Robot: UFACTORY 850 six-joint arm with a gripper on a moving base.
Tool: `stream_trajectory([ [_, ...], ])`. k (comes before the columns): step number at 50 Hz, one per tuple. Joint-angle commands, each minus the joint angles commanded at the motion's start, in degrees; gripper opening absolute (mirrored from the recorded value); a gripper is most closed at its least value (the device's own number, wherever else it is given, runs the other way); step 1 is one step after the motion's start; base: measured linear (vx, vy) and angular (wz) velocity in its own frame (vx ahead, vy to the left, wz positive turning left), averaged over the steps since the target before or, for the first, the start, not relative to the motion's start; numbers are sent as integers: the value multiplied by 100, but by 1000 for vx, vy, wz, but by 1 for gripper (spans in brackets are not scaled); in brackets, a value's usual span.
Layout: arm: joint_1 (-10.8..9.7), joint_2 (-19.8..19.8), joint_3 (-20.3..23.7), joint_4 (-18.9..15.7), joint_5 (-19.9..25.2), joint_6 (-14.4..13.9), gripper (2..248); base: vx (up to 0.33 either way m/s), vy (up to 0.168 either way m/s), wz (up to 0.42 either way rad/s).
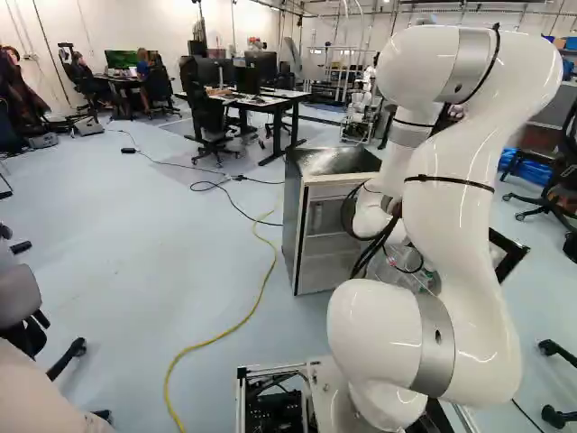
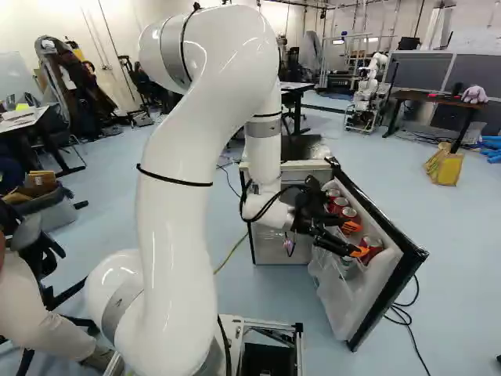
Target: Grab a drink from the fridge
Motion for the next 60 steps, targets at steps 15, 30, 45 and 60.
stream_trajectory([
  [15, -282, -27, -50, -285, 0, 0, 162, 0, 0, 0],
  [30, -307, -29, -54, -361, 0, 0, 162, 0, 0, 0],
  [45, -307, -29, -54, -361, 0, 0, 125, 0, 0, 0],
  [60, -307, -29, -54, -361, 0, 0, 83, 0, 0, 0],
])
